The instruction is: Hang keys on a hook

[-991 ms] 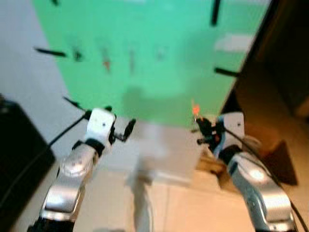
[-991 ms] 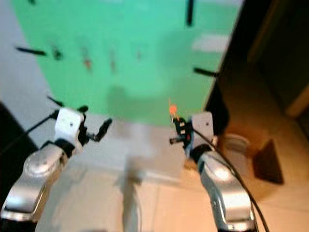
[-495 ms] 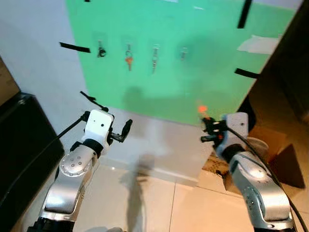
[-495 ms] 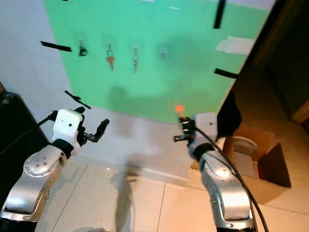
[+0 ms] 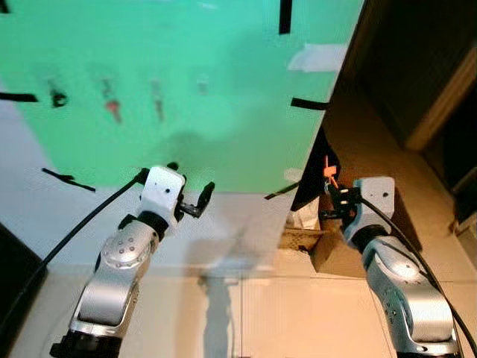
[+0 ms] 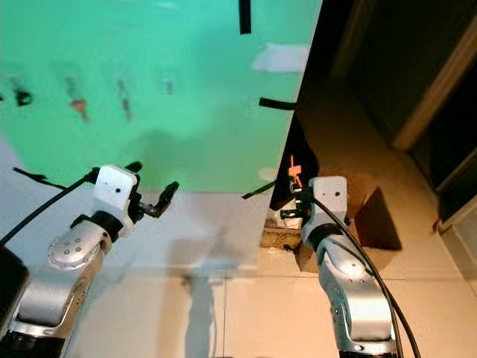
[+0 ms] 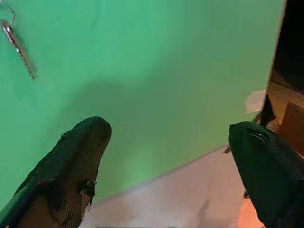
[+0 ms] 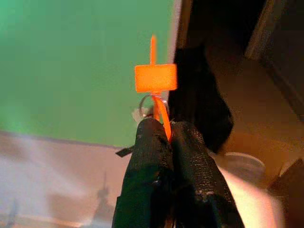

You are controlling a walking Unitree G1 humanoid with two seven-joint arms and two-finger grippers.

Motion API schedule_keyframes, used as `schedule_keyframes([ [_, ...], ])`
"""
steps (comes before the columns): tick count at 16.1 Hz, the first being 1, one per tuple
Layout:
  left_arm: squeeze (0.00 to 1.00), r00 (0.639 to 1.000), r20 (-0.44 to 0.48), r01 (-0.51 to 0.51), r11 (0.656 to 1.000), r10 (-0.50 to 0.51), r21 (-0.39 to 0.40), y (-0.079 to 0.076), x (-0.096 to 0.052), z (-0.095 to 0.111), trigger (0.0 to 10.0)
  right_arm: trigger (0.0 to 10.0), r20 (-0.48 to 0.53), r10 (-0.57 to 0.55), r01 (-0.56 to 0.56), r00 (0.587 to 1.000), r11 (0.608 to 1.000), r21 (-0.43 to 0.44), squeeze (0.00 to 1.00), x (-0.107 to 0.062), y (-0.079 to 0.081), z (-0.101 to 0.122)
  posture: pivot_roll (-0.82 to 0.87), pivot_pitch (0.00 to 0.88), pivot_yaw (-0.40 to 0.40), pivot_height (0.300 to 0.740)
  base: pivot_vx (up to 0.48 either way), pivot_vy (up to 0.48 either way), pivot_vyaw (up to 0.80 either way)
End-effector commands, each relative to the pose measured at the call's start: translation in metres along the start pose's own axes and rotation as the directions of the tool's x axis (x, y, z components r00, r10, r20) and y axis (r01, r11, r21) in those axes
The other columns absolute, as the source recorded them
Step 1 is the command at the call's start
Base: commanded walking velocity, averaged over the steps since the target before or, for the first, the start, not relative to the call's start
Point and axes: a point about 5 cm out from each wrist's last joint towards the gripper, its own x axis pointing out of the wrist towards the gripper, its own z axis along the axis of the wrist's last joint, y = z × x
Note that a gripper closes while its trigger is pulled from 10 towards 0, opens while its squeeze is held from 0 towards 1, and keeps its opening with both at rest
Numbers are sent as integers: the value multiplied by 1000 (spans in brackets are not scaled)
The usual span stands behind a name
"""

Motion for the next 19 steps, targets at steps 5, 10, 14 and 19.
schedule_keyframes([
  [5,0,1000,-14,-1,1000,1,-3,2,-2,-4,10000,10000,31,59,-59,998,998,-5,0,1,8,6,-55,0,-25,740,295,0,0],
  [10,0,1000,-6,3,1000,-3,-1,2,-1,-3,10000,10000,32,110,-108,993,993,-44,0,2,11,7,-55,0,-30,740,296,0,320],
  [14,0,1000,-5,4,1000,-4,0,2,-2,-3,10000,10000,36,92,-91,995,995,-28,0,4,10,7,-48,0,-32,740,299,0,200],
  [19,0,1000,-2,15,1000,-15,5,3,-1,-2,10000,10000,38,94,-93,995,995,-29,0,3,11,6,-55,0,-21,740,322,0,0],
])
